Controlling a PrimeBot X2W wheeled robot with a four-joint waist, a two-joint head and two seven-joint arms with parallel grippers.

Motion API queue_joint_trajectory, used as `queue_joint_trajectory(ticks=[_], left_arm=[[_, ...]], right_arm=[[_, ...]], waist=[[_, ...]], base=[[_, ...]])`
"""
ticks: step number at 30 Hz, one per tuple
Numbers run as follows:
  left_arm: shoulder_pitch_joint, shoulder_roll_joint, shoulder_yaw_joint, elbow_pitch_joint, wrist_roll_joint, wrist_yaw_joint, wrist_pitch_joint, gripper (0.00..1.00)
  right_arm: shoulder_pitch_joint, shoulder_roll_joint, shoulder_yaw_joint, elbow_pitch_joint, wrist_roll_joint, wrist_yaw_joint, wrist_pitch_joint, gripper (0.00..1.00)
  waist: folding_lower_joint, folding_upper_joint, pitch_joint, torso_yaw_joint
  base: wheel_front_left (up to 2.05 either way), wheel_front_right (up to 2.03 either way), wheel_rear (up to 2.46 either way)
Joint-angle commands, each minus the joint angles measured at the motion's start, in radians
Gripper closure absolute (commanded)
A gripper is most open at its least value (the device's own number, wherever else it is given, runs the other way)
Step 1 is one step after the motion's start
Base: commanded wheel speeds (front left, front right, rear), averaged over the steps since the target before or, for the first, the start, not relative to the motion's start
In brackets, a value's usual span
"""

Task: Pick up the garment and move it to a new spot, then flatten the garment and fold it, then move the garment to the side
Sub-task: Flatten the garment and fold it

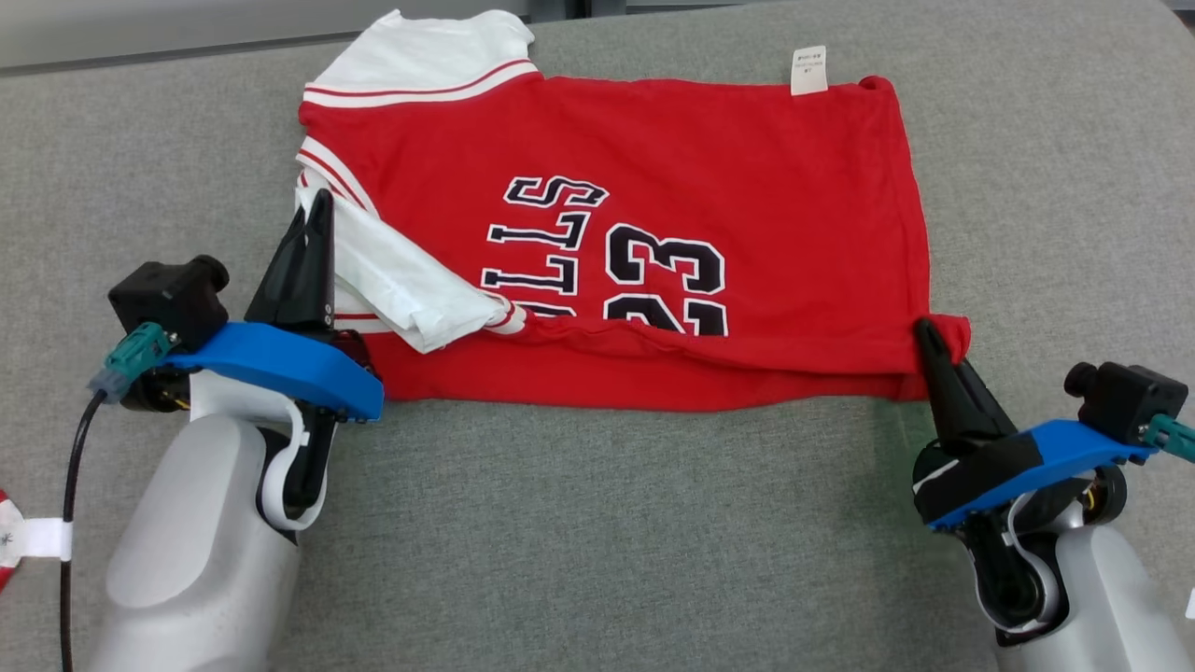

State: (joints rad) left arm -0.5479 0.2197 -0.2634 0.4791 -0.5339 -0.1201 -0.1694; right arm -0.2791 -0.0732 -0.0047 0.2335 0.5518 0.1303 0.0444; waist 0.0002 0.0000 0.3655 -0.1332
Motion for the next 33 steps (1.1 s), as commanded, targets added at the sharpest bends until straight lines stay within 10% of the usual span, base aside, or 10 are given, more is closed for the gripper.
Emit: queue_joint_trajectory(ticks=[1, 2, 3, 4, 33], left_arm=[[-0.033, 0.009, -0.003, 0.023, 0.002, -0.005, -0.013, 1.0], [-0.047, 0.009, -0.007, 0.041, 0.003, -0.005, -0.02, 1.0], [-0.06, 0.008, -0.012, 0.062, 0.004, -0.006, -0.027, 0.71], [-0.069, 0.006, -0.017, 0.079, 0.006, -0.007, -0.036, 0.0], [0.089, 0.025, -0.051, 0.245, 0.005, 0.005, -0.041, 0.0]], right_arm=[[-0.025, -0.007, 0.003, 0.008, -0.007, 0.001, -0.015, 0.62], [-0.032, -0.01, 0.004, 0.015, -0.014, 0.001, -0.022, 0.0], [-0.036, -0.017, 0.009, 0.021, -0.025, 0.001, -0.029, 0.0], [-0.041, -0.02, 0.014, 0.025, -0.032, 0.001, -0.038, 0.0], [0.012, -0.067, 0.005, 0.154, -0.222, 0.001, -0.062, 0.0]], waist=[[-0.0002, 0.0, 0.005, 0.0], [-0.0002, 0.0, 0.006, 0.0], [-0.0002, 0.0, 0.007, 0.001], [-0.0002, 0.0, 0.006, 0.002], [-0.0002, 0.0, -0.023, 0.05]], base=[[0.0, 0.0, 0.0], [0.0, 0.0, 0.0], [0.0, 0.0, 0.0], [0.0, 0.0, 0.0], [0.0, 0.0, 0.0]])
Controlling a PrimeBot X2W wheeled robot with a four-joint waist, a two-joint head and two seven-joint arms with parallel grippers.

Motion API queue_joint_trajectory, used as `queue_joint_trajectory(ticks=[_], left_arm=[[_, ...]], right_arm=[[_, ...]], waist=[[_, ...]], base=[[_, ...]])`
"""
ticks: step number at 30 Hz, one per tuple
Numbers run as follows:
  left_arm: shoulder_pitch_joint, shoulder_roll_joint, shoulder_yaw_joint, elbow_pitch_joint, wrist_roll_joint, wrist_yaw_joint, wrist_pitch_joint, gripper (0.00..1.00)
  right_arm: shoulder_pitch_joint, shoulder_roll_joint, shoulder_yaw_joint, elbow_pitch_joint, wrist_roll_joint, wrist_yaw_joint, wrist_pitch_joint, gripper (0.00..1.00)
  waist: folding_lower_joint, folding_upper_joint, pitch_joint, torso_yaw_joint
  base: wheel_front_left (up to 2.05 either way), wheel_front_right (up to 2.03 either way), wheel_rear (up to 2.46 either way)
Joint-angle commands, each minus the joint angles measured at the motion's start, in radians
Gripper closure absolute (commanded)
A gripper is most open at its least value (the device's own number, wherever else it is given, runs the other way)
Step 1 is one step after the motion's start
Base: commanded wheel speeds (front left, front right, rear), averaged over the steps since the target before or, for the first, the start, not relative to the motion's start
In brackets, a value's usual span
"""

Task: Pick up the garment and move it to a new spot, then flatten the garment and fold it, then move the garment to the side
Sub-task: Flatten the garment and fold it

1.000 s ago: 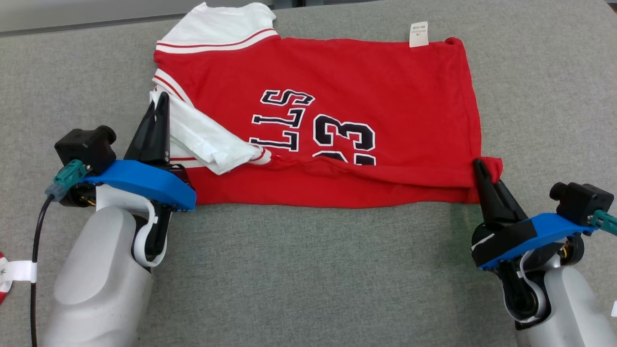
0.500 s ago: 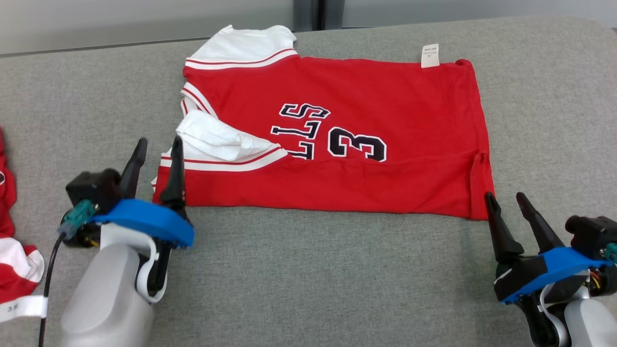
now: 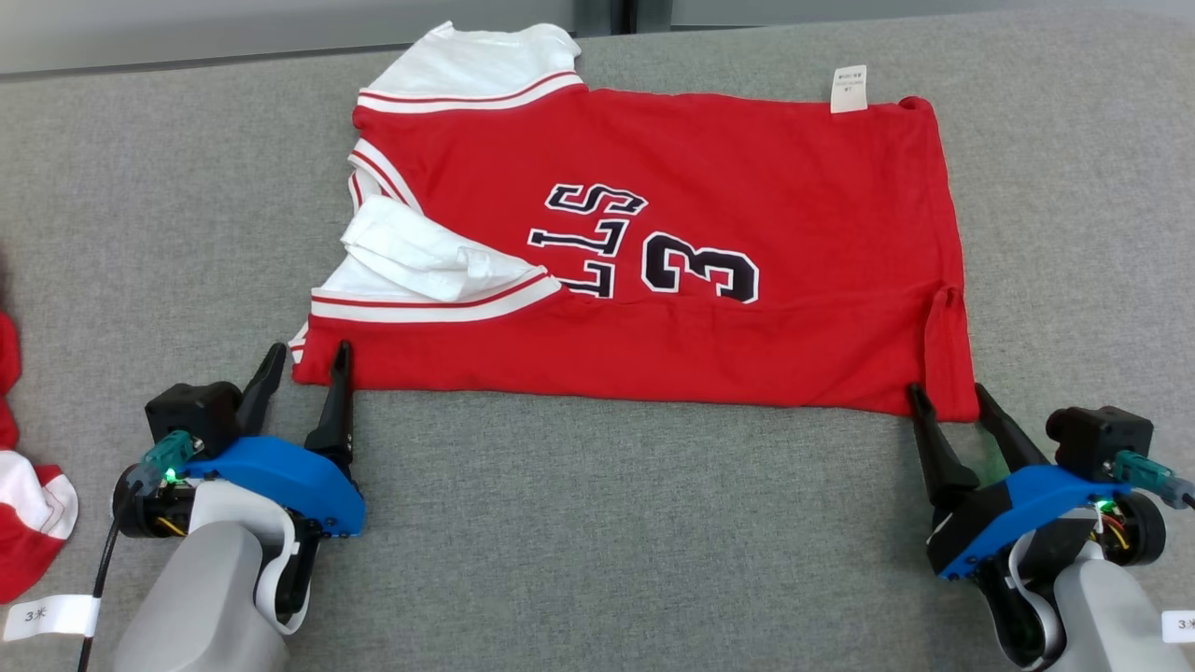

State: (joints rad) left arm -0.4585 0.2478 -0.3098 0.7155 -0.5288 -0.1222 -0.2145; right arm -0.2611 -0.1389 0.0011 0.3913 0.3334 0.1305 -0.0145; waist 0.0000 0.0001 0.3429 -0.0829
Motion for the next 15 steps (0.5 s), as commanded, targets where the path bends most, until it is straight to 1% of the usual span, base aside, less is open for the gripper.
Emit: queue_joint_trajectory(ticks=[1, 5, 6, 7, 8, 9, 15], left_arm=[[0.003, -0.005, -0.007, 0.015, -0.004, 0.007, 0.008, 0.0], [0.008, -0.013, -0.021, 0.038, -0.027, -0.001, 0.032, 0.0], [0.006, -0.019, -0.023, 0.04, -0.033, -0.002, 0.034, 0.11], [0.002, -0.024, -0.025, 0.042, -0.039, -0.003, 0.037, 0.64], [-0.005, -0.026, -0.028, 0.046, -0.043, -0.004, 0.041, 0.94], [-0.012, -0.027, -0.031, 0.05, -0.046, -0.005, 0.04, 1.0], [-0.022, -0.037, -0.017, 0.04, -0.09, -0.009, -0.003, 1.0]], right_arm=[[-0.015, 0.001, 0.002, 0.007, -0.007, 0.001, -0.006, 0.0], [-0.044, 0.013, 0.012, 0.062, -0.008, 0.001, -0.02, 0.0], [-0.05, 0.015, 0.015, 0.075, -0.007, 0.001, -0.022, 0.5], [-0.058, 0.016, 0.017, 0.088, -0.005, 0.001, -0.028, 0.85], [-0.064, 0.017, 0.02, 0.097, -0.002, 0.001, -0.035, 1.0], [-0.068, 0.018, 0.023, 0.106, 0.0, 0.001, -0.041, 1.0], [-0.073, 0.01, 0.032, 0.133, 0.019, 0.001, -0.111, 1.0]], waist=[[0.0, -0.0001, 0.001, -0.001], [0.0, -0.0001, 0.006, -0.001], [0.0, -0.0001, 0.006, 0.0], [0.0, -0.0001, 0.007, 0.002], [0.0, -0.0001, 0.006, 0.003], [0.0, -0.0001, 0.006, 0.003], [0.0, -0.0001, -0.037, 0.013]], base=[[0.0, 0.0, 0.0], [0.0, 0.0, 0.0], [0.0, 0.0, 0.0], [0.0, 0.0, 0.0], [0.0, 0.0, 0.0], [0.0, 0.0, 0.0], [0.0, 0.0, 0.0]])
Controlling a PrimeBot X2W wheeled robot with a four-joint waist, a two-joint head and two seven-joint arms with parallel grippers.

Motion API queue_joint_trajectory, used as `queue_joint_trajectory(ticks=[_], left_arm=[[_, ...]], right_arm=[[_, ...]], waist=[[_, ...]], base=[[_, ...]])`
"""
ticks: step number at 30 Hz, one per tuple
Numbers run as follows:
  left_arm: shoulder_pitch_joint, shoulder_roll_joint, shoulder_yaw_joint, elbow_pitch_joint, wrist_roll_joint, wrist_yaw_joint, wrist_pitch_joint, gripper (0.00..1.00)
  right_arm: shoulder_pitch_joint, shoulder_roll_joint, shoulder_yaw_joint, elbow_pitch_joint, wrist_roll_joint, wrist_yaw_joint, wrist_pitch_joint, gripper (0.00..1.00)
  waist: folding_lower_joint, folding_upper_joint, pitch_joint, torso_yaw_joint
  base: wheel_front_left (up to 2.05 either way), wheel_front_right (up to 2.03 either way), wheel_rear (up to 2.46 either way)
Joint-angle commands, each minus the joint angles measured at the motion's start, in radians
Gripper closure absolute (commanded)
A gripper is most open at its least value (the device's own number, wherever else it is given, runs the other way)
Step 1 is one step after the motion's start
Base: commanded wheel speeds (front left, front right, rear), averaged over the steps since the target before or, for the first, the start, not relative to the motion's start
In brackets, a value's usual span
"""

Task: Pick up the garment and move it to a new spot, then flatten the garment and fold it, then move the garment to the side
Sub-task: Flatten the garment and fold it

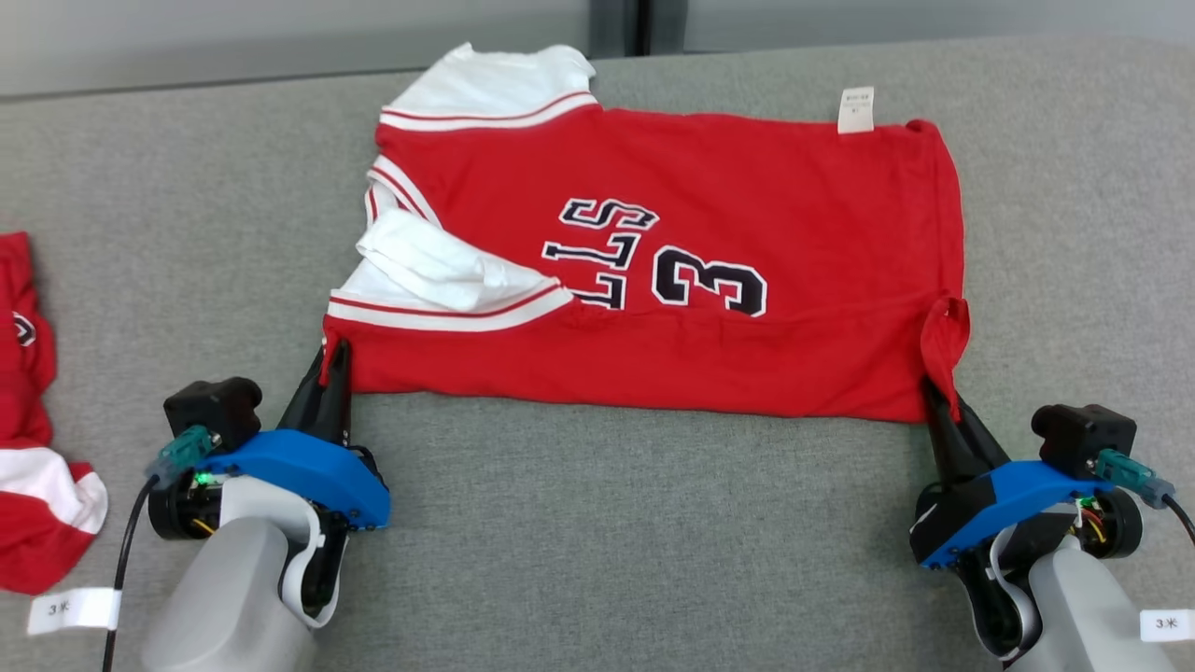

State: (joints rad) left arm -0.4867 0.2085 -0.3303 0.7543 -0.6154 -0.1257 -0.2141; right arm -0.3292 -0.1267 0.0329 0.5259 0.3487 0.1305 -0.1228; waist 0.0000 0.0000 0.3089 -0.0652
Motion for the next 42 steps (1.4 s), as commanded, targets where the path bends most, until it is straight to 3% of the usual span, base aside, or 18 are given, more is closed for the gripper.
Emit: queue_joint_trajectory(ticks=[1, 10, 22, 30, 31, 33, 42], left_arm=[[0.015, -0.002, 0.003, -0.004, -0.007, -0.005, -0.011, 1.0], [0.207, -0.01, 0.046, -0.136, -0.047, 0.009, -0.046, 1.0], [0.557, -0.021, 0.066, -0.442, -0.038, 0.124, -0.039, 1.0], [0.662, -0.003, 0.048, -0.582, -0.031, 0.187, 0.017, 1.0], [0.66, 0.003, 0.048, -0.58, -0.023, 0.189, 0.016, 1.0], [0.647, 0.007, 0.051, -0.568, -0.016, 0.192, 0.009, 0.0], [0.524, 0.038, 0.073, -0.566, 0.057, 0.182, -0.036, 0.0]], right_arm=[[0.002, -0.005, 0.002, 0.001, 0.009, 0.001, -0.012, 1.0], [0.128, 0.0, 0.015, -0.052, 0.047, 0.001, -0.035, 1.0], [0.401, 0.014, -0.047, -0.277, 0.039, 0.001, 0.062, 1.0], [0.539, 0.046, -0.093, -0.436, 0.026, 0.001, 0.181, 1.0], [0.541, 0.049, -0.095, -0.441, 0.023, 0.001, 0.192, 0.9], [0.532, 0.053, -0.097, -0.442, 0.02, 0.001, 0.194, 0.0], [0.42, 0.03, -0.101, -0.464, -0.049, 0.001, 0.127, 0.0]], waist=[[0.0, 0.0, -0.016, -0.002], [0.0, 0.0, -0.133, 0.033], [0.0, 0.0, -0.217, 0.085], [0.0, 0.0, -0.215, 0.085], [0.0, 0.0, -0.213, 0.082], [0.0, 0.0, -0.211, 0.075], [0.0, 0.0, -0.205, 0.047]], base=[[0.0, 0.0, 0.0], [0.0, 0.0, 0.0], [0.0, 0.0, 0.0], [0.0, 0.0, 0.0], [0.0, 0.0, 0.0], [0.0, 0.0, 0.0], [0.0, 0.0, 0.0]])
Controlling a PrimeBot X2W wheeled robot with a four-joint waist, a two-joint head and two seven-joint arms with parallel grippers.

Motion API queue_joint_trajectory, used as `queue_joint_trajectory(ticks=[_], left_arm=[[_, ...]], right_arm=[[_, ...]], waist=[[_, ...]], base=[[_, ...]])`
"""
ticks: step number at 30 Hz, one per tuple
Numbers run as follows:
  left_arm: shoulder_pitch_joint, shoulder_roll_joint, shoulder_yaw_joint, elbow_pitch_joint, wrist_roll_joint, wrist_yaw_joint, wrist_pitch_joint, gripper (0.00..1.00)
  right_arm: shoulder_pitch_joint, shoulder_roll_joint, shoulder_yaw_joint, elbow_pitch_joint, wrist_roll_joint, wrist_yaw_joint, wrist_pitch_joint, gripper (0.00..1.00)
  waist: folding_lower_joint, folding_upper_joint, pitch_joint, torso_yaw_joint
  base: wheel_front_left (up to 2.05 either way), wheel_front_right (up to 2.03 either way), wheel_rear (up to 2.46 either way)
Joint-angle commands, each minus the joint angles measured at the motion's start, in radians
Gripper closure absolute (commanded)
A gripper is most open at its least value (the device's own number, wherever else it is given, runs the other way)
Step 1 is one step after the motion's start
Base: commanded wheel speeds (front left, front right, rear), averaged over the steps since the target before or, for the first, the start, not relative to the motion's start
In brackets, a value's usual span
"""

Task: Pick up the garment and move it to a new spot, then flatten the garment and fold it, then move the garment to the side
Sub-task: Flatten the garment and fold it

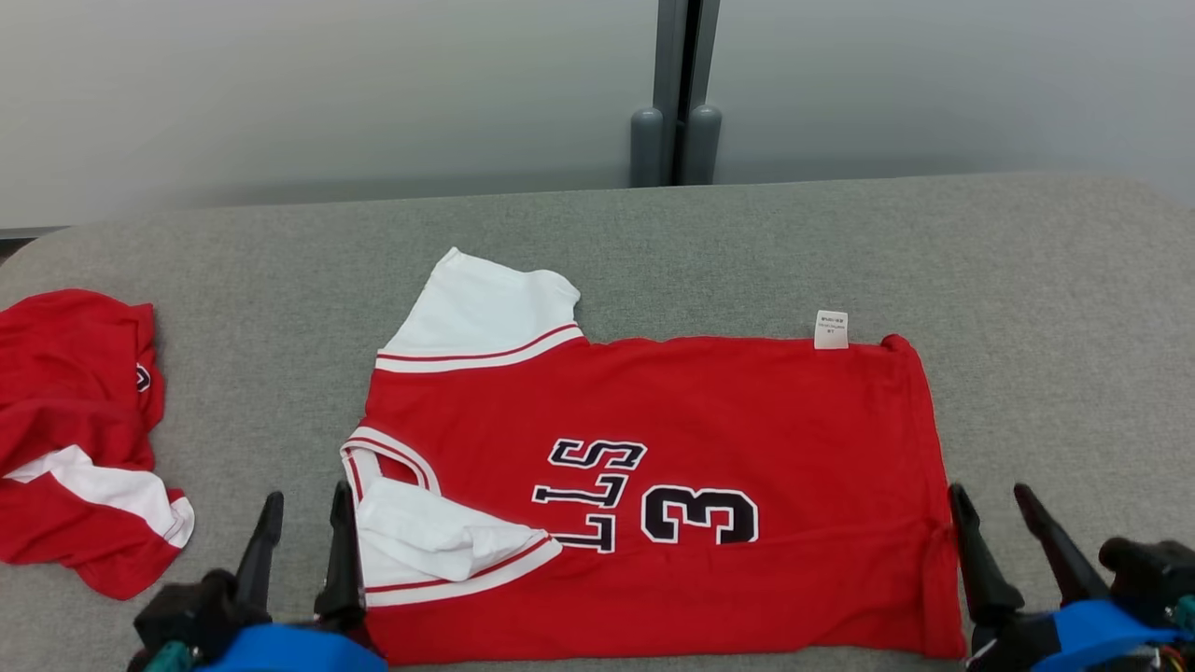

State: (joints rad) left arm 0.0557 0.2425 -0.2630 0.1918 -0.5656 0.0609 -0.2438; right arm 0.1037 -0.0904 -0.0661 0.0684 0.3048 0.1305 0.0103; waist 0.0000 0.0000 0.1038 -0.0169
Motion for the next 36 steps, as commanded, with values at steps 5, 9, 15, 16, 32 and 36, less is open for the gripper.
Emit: queue_joint_trajectory(ticks=[5, 9, 15, 16, 32, 36], left_arm=[[-0.12, -0.002, 0.03, -0.025, 0.048, -0.018, -0.018, 0.0], [-0.193, -0.016, 0.059, -0.032, 0.087, -0.032, -0.022, 0.0], [-0.245, -0.034, 0.105, -0.021, 0.184, -0.052, -0.022, 0.0], [-0.249, -0.03, 0.11, -0.015, 0.206, -0.055, -0.022, 0.0], [-0.21, -0.052, 0.183, 0.118, 0.361, -0.083, -0.022, 0.0], [-0.215, -0.063, 0.203, 0.136, 0.367, -0.091, -0.022, 0.0]], right_arm=[[-0.104, -0.001, 0.008, -0.022, -0.046, 0.001, -0.074, 0.0], [-0.162, 0.013, 0.013, -0.017, -0.06, 0.001, -0.132, 0.0], [-0.204, 0.032, 0.012, 0.014, -0.07, 0.001, -0.2, 0.0], [-0.208, 0.034, 0.011, 0.021, -0.07, 0.001, -0.208, 0.0], [-0.223, 0.04, 0.013, 0.177, -0.09, 0.001, -0.244, 0.0], [-0.229, 0.04, 0.012, 0.195, -0.09, 0.001, -0.247, 0.0]], waist=[[0.0, 0.0, 0.01, -0.017], [0.0, 0.0, 0.019, -0.024], [0.0, 0.0, 0.036, -0.032], [0.0, 0.0, 0.038, -0.033], [0.0, 0.0, 0.031, -0.02], [0.0, 0.0, 0.027, -0.015]], base=[[0.0, 0.0, 0.0], [0.0, 0.0, 0.0], [0.0, 0.0, 0.0], [0.0, 0.0, 0.0], [0.0, 0.0, 0.0], [0.0, 0.0, 0.0]])
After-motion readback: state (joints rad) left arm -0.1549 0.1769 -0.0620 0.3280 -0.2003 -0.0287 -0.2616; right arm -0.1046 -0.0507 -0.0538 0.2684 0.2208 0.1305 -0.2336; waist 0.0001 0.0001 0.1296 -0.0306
